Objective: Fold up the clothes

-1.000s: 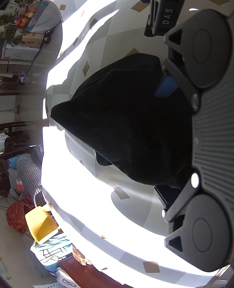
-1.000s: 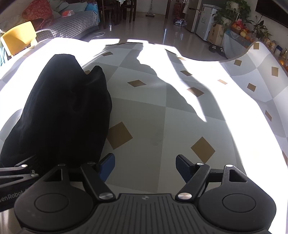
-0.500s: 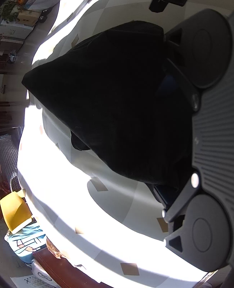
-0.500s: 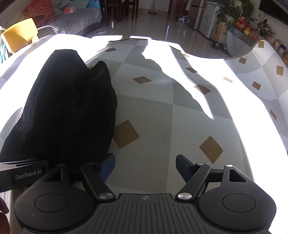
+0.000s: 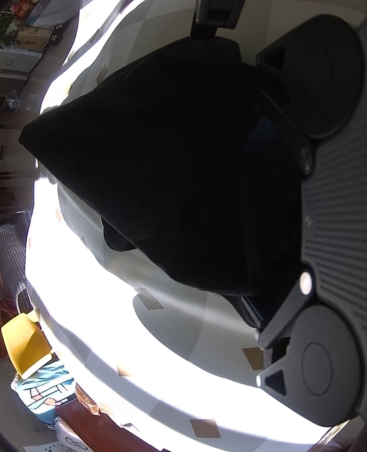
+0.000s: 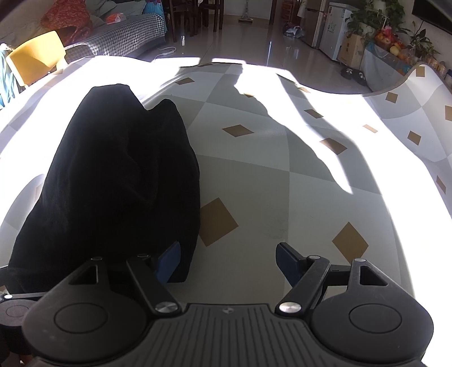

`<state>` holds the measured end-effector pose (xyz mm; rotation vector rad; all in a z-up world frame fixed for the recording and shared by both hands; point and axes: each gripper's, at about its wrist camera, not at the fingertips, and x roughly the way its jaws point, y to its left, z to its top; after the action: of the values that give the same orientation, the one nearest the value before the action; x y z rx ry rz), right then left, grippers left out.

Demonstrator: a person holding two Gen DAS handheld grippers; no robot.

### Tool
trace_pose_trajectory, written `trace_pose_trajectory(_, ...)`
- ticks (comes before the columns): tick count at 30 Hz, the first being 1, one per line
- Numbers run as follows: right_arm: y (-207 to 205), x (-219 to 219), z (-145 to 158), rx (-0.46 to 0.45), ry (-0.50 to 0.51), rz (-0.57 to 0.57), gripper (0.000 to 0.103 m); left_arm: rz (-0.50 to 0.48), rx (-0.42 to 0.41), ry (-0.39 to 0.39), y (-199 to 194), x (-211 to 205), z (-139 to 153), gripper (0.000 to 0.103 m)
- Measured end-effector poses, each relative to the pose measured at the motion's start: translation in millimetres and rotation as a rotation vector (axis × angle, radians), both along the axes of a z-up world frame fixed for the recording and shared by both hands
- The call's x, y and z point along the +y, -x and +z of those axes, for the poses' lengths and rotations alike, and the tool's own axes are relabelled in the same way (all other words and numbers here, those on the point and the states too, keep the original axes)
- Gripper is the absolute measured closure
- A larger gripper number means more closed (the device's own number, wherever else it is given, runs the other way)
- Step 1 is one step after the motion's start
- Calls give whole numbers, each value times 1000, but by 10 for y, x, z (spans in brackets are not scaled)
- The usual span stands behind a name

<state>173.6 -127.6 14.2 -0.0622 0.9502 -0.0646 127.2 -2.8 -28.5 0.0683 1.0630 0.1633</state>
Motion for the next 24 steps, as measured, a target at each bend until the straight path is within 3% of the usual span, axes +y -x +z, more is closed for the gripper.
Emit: trace_pose_trajectory(24,-210,266,-134,12,-35,39,29,-27,13,38,3,76,-31,0)
